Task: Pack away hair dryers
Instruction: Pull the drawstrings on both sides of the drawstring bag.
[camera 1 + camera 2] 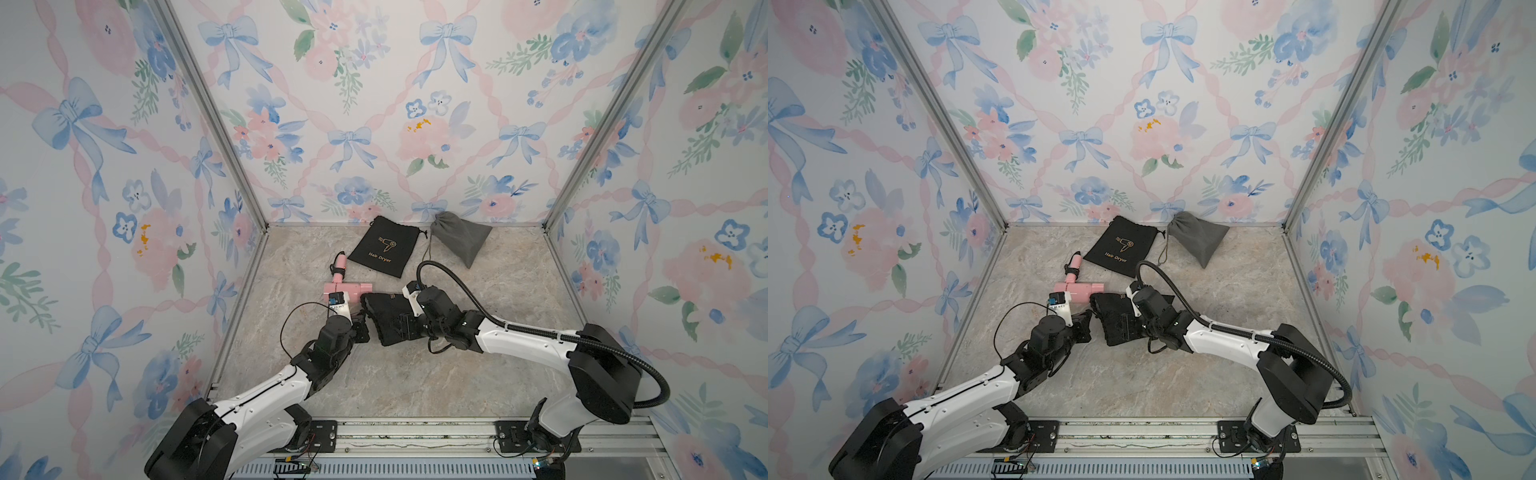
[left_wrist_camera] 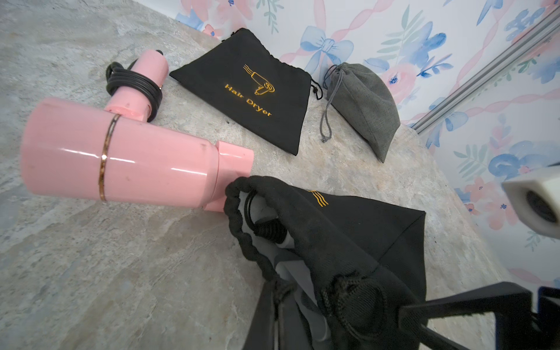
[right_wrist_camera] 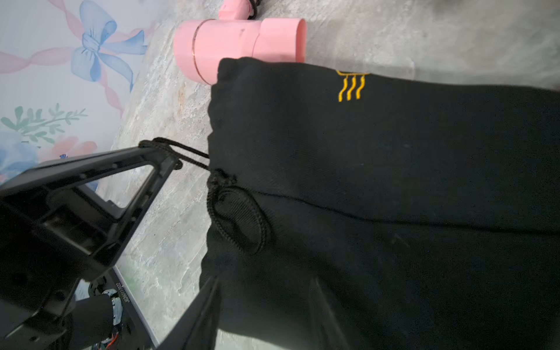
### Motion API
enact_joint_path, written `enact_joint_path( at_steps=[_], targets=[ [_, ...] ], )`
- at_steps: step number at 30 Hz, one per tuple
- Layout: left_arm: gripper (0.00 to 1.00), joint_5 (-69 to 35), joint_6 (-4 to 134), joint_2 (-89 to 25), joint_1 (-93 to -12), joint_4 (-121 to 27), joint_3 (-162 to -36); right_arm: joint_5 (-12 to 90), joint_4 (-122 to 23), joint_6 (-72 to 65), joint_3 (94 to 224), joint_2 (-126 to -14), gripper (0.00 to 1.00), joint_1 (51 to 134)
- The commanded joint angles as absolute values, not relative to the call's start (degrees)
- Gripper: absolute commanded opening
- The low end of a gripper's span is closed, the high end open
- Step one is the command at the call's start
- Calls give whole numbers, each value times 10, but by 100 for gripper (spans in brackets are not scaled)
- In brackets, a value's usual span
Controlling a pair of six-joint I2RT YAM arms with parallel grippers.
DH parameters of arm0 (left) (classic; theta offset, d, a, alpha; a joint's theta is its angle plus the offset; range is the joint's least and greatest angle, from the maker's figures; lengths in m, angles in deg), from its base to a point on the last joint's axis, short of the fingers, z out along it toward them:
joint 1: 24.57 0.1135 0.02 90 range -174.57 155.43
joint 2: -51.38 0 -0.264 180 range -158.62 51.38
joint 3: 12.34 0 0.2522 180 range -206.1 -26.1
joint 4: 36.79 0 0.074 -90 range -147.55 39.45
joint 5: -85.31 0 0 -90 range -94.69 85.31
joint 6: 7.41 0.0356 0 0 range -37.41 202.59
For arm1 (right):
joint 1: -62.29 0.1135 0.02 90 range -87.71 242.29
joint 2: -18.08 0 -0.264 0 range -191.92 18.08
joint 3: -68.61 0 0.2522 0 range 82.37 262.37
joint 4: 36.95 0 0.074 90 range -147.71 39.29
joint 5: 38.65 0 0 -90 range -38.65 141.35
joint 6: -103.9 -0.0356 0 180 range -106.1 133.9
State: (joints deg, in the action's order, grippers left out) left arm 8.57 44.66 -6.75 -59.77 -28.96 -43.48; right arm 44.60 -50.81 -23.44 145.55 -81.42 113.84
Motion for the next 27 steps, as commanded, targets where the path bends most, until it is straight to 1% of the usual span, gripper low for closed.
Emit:
enact_joint_path(
  at_steps=[1,11,16,19,20,22,24,25,27],
  targets=[
    [0,86,459,-66,-594,-275,-444,461,-467,-271,1464,-836,50,1145],
    [0,77,466,-61,-594,-273,-442,425,-390,-334,1486,-884,49,1146],
    [0,76,469,-60,-593,-272,-441,418,-342,-354,1478,-889,42,1145],
    [0,77,469,-60,-593,-271,-440,409,-335,-359,1486,-896,28,1145],
    [0,77,469,-60,-593,-270,-440,406,-328,-360,1487,-898,20,1145],
    [0,76,469,-60,-592,-270,-441,405,-318,-364,1483,-899,10,1145],
    [0,76,471,-60,-591,-270,-443,405,-318,-363,1483,-899,6,1145],
    [0,76,470,-60,-591,-270,-443,406,-322,-360,1486,-899,2,1146],
    [0,76,469,-61,-590,-270,-445,409,-331,-351,1489,-897,0,1146]
  ],
)
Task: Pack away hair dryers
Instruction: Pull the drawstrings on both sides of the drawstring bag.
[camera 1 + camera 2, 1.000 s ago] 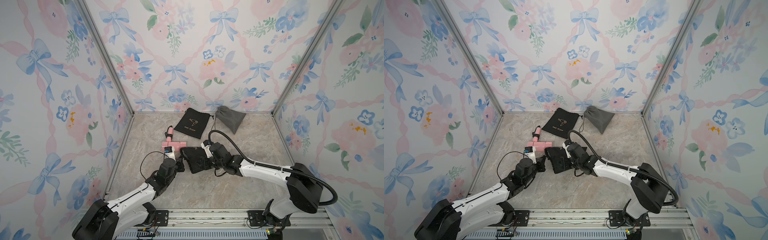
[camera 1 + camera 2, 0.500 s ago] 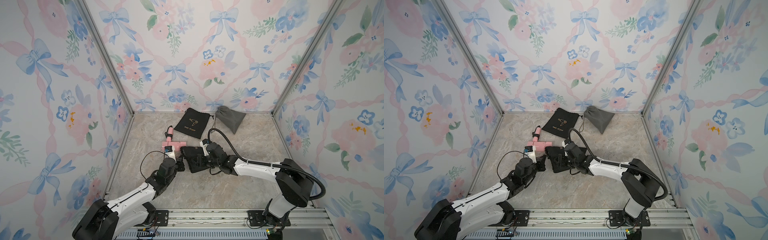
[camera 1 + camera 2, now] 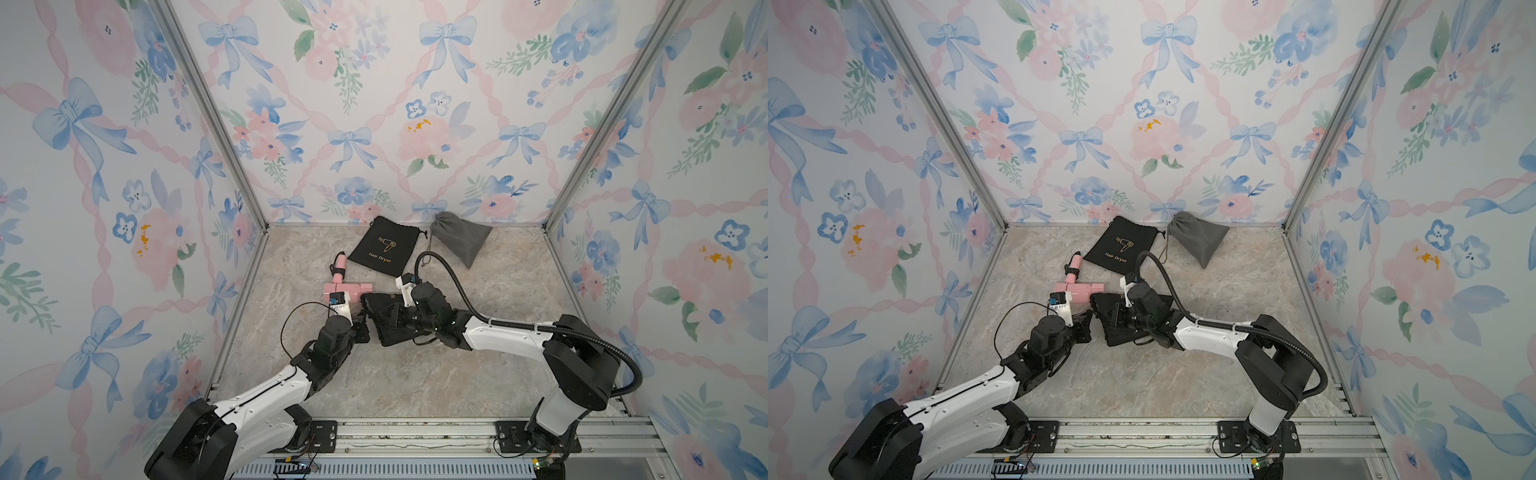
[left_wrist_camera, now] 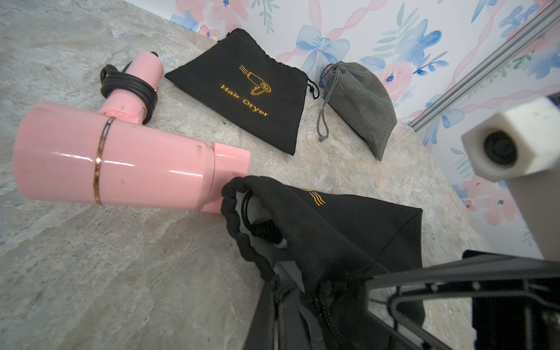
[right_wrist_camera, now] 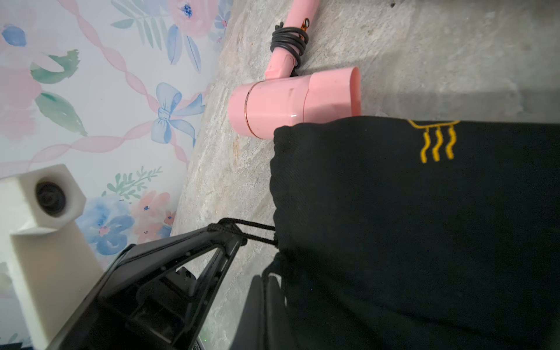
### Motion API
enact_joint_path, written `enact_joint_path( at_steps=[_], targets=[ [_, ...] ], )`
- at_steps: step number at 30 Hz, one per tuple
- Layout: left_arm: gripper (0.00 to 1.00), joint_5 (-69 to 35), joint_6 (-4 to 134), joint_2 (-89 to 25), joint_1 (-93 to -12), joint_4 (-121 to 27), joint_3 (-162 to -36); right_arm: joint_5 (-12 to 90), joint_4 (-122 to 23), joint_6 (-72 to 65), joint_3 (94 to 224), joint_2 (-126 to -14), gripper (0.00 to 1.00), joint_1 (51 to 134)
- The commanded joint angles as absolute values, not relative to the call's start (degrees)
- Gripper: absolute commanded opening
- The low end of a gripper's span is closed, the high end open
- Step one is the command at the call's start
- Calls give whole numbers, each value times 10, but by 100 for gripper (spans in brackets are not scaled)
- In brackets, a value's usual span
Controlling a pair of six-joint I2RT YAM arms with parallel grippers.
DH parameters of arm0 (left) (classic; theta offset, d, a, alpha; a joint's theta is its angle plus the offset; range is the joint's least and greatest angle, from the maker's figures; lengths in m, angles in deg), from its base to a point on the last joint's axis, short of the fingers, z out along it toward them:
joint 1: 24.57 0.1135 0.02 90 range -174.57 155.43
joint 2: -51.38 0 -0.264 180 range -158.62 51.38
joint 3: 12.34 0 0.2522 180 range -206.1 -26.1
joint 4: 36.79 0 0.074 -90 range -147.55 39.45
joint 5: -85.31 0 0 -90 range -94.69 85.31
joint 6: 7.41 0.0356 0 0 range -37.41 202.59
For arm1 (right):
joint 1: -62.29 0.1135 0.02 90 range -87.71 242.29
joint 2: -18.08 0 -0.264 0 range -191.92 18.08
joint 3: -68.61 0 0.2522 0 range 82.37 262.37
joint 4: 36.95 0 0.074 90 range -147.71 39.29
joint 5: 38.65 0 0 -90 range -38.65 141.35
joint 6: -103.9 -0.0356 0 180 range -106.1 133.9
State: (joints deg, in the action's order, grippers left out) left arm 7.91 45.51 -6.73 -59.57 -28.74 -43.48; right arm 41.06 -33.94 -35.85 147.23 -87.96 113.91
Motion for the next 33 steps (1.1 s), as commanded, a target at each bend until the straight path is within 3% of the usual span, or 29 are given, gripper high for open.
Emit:
enact_joint_path(
  at_steps=[1,11,22,27,33],
  targets=[
    [0,76,469,-62,-589,-270,-445,411,-335,-347,1490,-895,0,1146],
    [0,74,475,-76,-590,-270,-482,408,-265,-390,1447,-835,0,1107],
    [0,107,524,-106,-587,-353,-628,414,-160,-482,1381,-703,0,987],
    [0,124,558,-100,-562,-411,-712,437,-182,-461,1343,-620,0,925],
    [0,130,582,-89,-548,-445,-758,526,-319,-373,1317,-495,0,869]
  ],
)
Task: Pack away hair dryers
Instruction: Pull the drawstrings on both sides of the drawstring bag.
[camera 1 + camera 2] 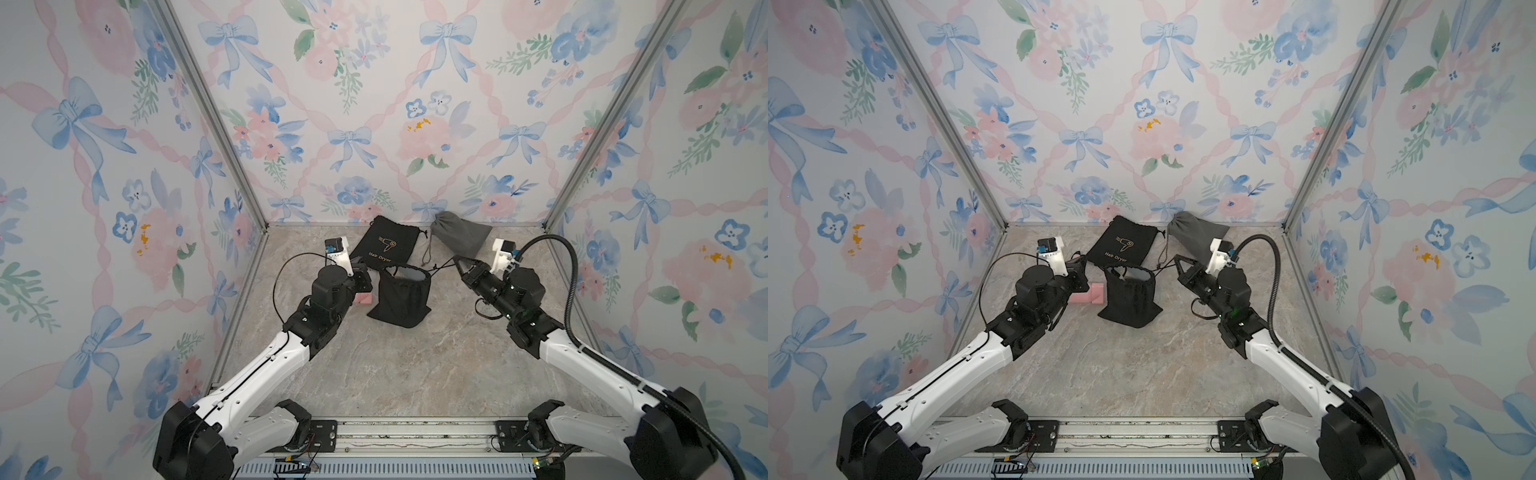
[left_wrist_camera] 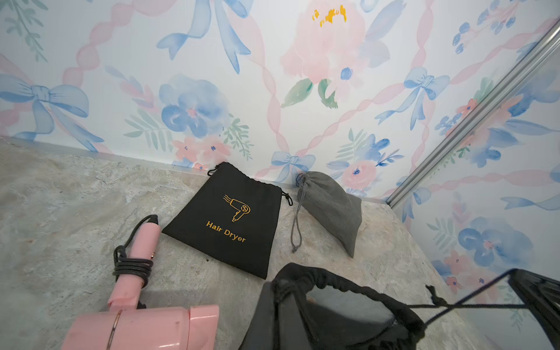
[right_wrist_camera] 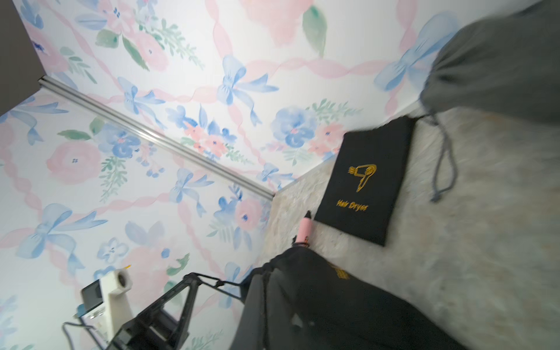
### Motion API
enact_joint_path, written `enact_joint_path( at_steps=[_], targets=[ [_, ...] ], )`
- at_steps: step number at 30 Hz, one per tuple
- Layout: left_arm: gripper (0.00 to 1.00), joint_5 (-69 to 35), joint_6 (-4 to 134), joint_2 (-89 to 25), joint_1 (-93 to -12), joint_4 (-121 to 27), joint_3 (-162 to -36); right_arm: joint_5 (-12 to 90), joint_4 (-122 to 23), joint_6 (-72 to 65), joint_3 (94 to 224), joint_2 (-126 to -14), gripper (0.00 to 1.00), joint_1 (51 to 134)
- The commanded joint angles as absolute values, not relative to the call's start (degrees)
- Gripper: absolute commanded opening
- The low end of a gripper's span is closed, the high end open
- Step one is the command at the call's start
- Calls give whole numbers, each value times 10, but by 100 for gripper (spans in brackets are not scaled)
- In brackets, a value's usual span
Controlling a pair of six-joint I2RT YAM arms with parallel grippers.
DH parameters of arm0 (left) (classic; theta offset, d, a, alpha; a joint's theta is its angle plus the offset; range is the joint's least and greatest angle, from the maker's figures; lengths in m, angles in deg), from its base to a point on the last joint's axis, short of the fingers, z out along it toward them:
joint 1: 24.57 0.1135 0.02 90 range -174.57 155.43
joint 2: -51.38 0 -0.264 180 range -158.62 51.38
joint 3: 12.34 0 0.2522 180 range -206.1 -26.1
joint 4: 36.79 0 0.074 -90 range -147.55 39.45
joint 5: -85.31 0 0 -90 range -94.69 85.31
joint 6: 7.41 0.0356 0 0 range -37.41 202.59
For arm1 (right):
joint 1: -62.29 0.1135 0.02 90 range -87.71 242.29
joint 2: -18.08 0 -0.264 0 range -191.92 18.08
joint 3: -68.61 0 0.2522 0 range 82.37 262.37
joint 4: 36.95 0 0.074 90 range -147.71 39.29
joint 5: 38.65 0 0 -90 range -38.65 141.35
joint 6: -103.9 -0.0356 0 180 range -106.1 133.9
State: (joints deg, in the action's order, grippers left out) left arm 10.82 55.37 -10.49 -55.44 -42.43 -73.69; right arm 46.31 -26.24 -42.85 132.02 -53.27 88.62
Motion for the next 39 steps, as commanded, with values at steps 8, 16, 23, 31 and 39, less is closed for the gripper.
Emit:
enact_joint_path(
  at_steps=[8,16,23,31,39],
  targets=[
    [0,157,606,-86,-539,-490,-783,632,-561,-242,1380,-438,0,837],
    [0,150,617,-90,-510,-517,-778,656,-629,-173,1390,-459,0,785],
    [0,123,612,-81,-472,-530,-768,686,-663,-113,1409,-476,0,736],
    [0,80,601,-80,-412,-540,-760,711,-675,-72,1420,-498,0,683],
    [0,35,580,-106,-379,-539,-764,710,-682,-49,1437,-514,0,637]
  ],
)
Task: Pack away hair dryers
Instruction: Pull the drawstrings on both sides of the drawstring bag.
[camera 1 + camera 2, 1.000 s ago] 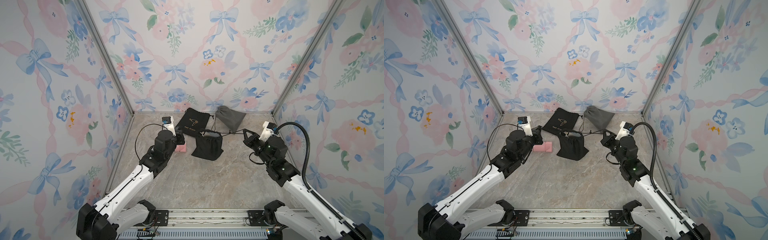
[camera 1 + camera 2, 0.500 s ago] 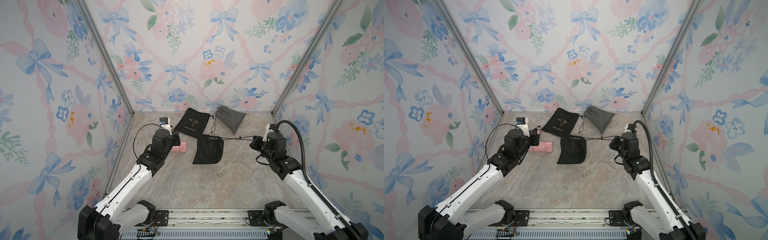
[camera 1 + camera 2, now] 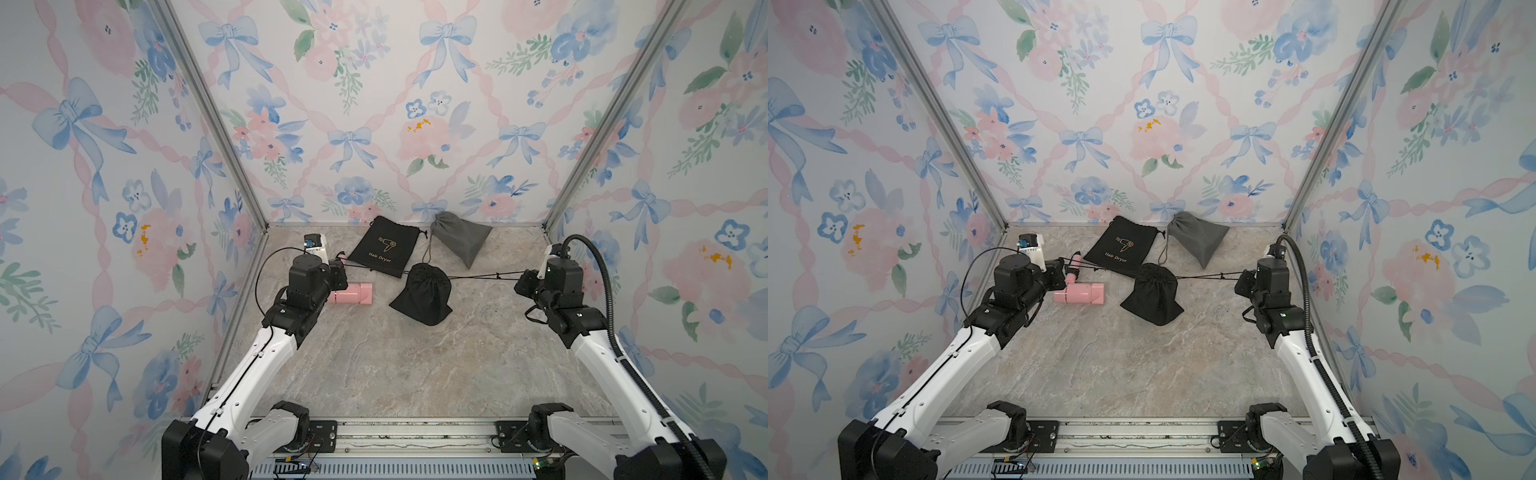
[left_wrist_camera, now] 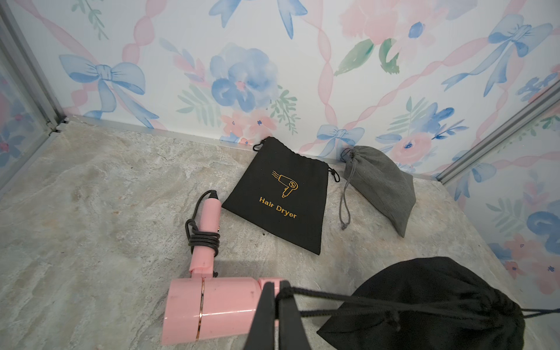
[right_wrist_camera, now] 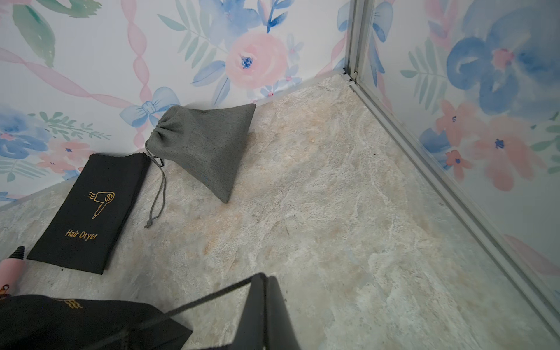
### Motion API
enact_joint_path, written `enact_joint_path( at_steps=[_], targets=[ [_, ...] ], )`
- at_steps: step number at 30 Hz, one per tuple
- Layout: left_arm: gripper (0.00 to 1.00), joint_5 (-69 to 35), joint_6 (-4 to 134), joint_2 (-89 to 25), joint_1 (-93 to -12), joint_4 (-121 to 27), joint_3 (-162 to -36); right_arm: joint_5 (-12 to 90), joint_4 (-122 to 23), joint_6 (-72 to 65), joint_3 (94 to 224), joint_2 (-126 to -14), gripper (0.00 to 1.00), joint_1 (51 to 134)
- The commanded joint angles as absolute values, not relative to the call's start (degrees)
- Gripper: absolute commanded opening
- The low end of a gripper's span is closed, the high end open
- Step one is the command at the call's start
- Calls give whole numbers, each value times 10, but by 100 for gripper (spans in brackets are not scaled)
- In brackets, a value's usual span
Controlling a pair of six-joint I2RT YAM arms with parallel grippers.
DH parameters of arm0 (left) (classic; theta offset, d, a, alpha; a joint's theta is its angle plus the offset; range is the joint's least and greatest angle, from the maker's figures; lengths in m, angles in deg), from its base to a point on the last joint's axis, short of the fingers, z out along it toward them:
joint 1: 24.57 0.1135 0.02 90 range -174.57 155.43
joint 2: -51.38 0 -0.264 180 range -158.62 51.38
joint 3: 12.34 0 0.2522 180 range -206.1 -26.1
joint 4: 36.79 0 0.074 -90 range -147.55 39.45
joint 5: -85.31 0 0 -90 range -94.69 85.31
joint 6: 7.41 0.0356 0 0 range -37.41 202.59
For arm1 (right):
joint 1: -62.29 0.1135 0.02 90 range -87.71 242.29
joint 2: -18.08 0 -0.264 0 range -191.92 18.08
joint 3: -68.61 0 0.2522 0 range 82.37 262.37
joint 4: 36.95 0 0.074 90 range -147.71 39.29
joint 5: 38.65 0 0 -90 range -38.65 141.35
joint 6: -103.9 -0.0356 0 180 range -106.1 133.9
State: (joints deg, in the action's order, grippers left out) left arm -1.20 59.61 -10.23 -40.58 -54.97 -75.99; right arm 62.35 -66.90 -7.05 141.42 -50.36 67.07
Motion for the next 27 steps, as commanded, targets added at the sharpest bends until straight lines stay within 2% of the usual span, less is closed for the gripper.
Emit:
enact_joint_path(
  at_steps=[1,6,14,27],
  targets=[
    [0,25,576,-113,-379,-538,-769,709,-682,-48,1438,-515,0,633],
    [0,13,571,-152,-400,-536,-795,697,-675,-50,1448,-528,0,627],
    [0,34,576,-239,-480,-531,-852,683,-666,-50,1478,-556,0,593],
    [0,33,610,-421,-475,-514,-985,624,-644,-55,1604,-711,0,534]
  ],
)
